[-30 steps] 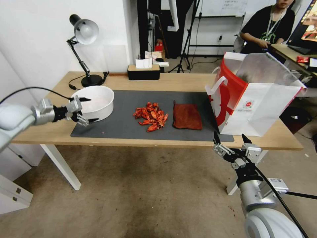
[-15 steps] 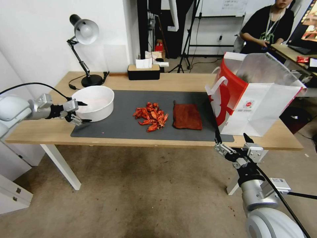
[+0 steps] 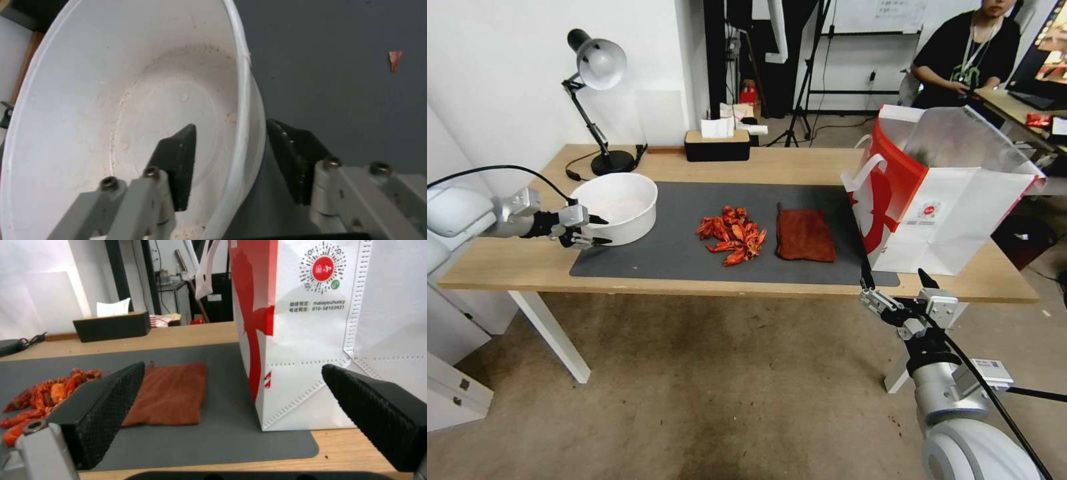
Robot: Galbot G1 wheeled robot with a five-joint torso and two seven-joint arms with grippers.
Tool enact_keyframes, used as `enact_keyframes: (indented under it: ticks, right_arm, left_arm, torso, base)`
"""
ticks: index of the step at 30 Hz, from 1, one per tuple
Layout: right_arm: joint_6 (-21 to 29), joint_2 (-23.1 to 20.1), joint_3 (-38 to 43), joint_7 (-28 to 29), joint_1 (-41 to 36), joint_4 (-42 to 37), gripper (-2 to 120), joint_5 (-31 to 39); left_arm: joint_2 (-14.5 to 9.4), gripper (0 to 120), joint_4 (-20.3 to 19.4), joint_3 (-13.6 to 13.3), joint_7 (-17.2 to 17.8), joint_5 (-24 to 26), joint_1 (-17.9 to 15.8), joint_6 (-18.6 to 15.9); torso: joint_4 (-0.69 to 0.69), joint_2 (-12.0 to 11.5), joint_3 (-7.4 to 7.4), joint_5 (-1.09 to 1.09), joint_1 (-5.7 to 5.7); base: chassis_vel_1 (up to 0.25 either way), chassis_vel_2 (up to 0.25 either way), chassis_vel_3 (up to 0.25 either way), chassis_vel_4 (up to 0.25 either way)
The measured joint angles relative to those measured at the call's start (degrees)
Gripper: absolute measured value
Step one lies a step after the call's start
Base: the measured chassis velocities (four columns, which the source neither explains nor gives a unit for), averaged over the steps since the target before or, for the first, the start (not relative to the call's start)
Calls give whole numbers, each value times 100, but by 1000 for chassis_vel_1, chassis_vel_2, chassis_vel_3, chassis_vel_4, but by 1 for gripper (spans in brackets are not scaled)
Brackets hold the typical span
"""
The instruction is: Sweep shrimp from table into container with towel, then put container into takeout bag.
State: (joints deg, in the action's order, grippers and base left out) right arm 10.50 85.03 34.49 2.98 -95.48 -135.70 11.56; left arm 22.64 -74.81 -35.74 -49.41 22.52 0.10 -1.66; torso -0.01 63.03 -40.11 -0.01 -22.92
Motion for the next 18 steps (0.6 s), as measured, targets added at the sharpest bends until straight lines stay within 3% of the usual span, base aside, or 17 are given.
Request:
enact_keyframes:
  ticks: [10, 14, 18]
  right_arm:
    - [-10, 11, -7, 6, 24, 21, 100, 8]
    - [-10, 16, -15, 6, 23, 28, 100, 8]
    - [-10, 1, -16, 5, 28, 28, 100, 11]
  left_arm:
    - [-2, 1, 43, -154, -133, -30, -132, -1]
    - [-32, 0, 35, -155, -167, -40, -135, 15]
    - [-205, 0, -188, -127, -238, -30, -148, 35]
  torso:
    - [1, 0, 0, 0, 0]
    - [1, 0, 0, 0, 0]
    - [1, 0, 0, 0, 0]
  base:
    - [0, 0, 0, 0]
    - [0, 0, 0, 0]
    - [0, 0, 0, 0]
